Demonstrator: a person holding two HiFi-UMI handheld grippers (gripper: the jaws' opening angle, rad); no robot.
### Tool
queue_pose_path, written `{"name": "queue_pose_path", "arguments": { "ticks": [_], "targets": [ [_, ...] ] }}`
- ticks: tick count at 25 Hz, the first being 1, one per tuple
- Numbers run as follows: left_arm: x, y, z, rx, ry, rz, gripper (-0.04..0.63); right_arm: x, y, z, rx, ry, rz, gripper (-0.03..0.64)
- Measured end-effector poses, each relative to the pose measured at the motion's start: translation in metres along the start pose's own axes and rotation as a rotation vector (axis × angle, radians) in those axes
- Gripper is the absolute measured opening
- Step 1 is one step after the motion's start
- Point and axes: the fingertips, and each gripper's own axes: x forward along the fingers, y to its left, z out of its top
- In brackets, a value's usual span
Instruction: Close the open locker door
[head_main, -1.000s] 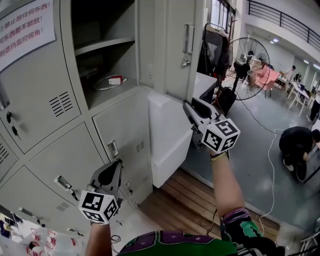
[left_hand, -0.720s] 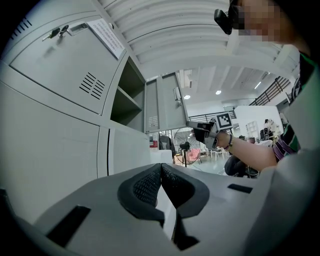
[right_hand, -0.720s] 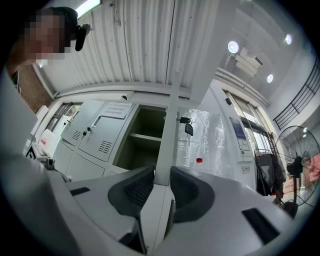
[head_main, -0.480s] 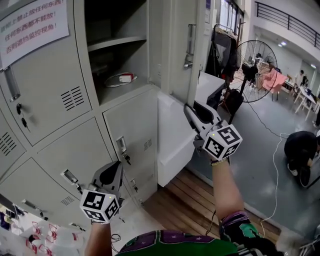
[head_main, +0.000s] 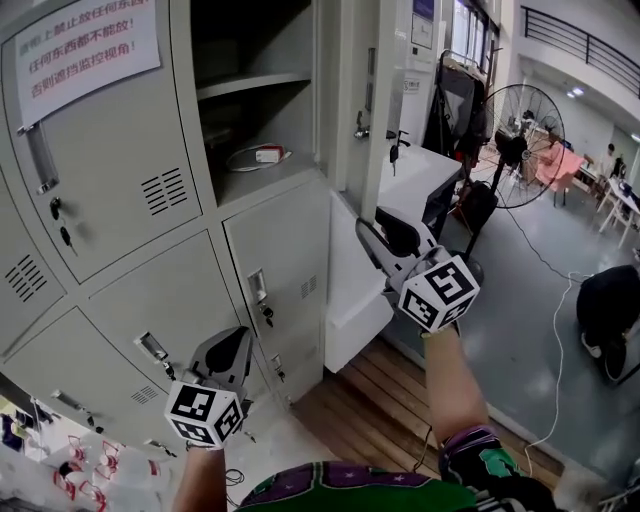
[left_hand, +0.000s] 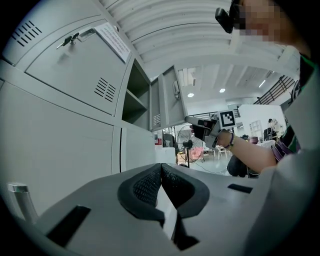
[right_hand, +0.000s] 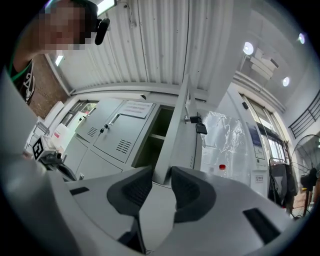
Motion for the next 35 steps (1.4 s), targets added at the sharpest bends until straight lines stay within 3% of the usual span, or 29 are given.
{"name": "queue_pose_path", "arguments": {
  "ticks": [18, 35],
  "targets": [
    [-0.070, 0.053, -0.003, -0.023, -0.006, 0.163, 0.020, 0.061, 0.076, 0.003, -0.057, -0.011, 0.082, 0.135],
    [-0.109, 0.089, -0.009, -0.029, 0.005, 0.294, 0.020, 0.126, 0.111, -0.005, -0.070, -0.017, 0.107, 0.127]
  ]
}}
